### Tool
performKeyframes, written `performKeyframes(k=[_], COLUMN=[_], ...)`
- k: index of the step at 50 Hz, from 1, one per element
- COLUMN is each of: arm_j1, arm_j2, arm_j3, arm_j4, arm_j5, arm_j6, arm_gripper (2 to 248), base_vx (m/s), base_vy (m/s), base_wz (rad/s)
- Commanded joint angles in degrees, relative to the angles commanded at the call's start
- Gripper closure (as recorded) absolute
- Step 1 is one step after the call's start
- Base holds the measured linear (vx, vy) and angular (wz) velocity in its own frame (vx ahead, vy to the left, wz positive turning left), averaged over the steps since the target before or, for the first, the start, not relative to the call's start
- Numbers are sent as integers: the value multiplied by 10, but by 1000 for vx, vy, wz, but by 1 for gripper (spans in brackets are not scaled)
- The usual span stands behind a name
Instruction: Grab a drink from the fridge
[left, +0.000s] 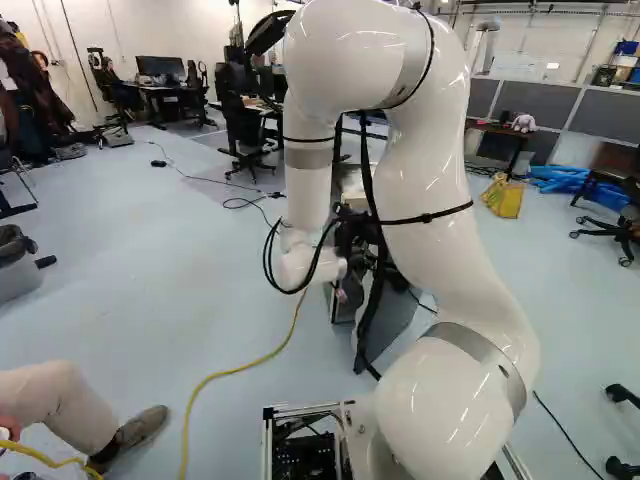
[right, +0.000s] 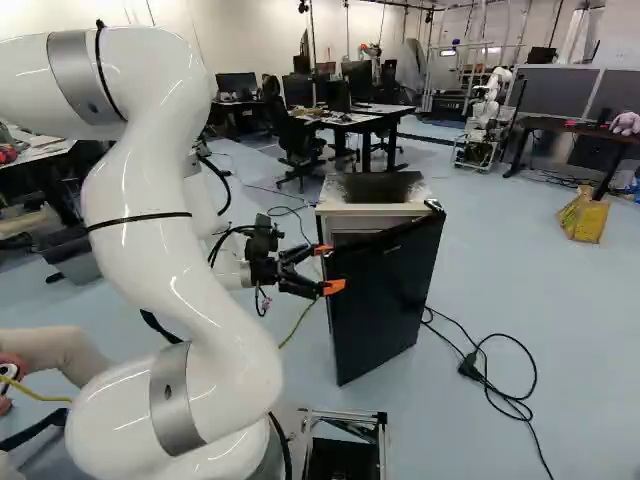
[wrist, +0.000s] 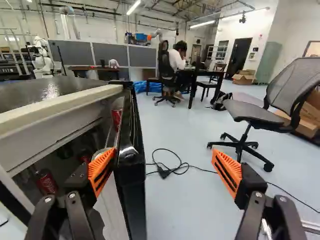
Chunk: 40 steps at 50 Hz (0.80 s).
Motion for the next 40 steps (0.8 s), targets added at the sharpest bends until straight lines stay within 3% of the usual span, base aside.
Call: performKeyframes(k=[20, 40], arm_j1=[-35, -95], arm_j2=[4, 4], arm_j3=[25, 35], arm_j4=[18, 42], arm_j5=[0, 0], arm_j6=[0, 0], arm_gripper=[3, 3], base_vx=[0, 0], base_vy=[0, 0], base_wz=[0, 0])
